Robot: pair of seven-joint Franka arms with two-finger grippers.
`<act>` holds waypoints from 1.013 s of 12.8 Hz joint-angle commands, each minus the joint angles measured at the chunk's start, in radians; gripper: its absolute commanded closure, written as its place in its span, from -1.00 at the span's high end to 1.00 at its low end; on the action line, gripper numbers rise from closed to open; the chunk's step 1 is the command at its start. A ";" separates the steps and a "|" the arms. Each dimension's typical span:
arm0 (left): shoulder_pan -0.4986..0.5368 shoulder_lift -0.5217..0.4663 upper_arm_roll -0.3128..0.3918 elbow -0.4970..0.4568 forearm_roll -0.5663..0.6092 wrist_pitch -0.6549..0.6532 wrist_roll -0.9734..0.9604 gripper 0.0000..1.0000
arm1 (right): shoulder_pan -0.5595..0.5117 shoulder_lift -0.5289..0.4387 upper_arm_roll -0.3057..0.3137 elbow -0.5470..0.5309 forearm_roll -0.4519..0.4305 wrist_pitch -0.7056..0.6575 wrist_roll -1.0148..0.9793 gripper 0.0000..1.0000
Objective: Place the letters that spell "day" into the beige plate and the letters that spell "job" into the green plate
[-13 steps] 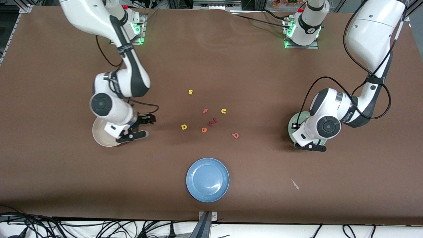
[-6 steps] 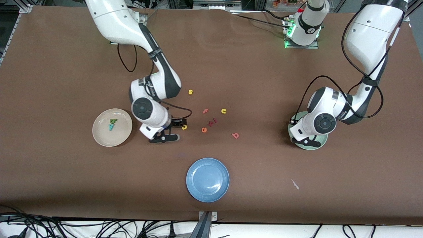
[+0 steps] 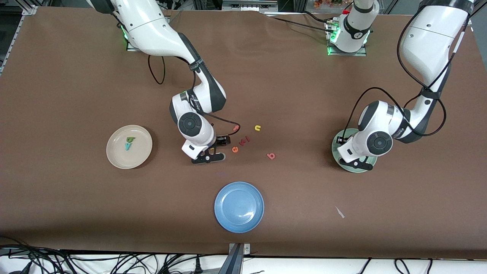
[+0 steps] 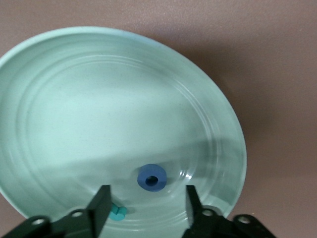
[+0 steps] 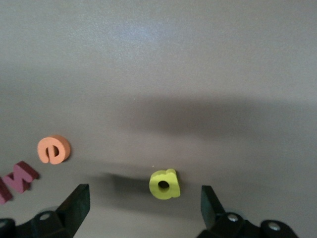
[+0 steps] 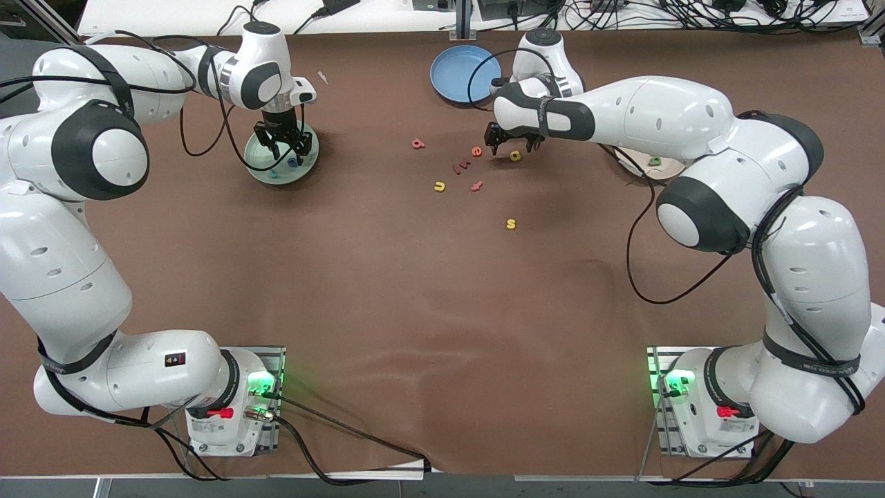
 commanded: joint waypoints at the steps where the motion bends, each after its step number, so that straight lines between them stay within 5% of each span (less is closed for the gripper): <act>1: 0.008 -0.026 -0.011 0.000 0.008 0.002 0.013 1.00 | 0.001 0.027 -0.005 0.034 -0.023 -0.003 0.009 0.84; 7: -0.025 -0.035 -0.087 0.139 0.007 -0.131 0.006 1.00 | -0.001 0.029 -0.005 0.034 -0.037 -0.003 0.003 0.36; 13: -0.021 -0.009 -0.098 0.265 0.024 -0.136 0.011 1.00 | -0.008 0.027 -0.005 0.028 -0.037 -0.005 -0.018 0.20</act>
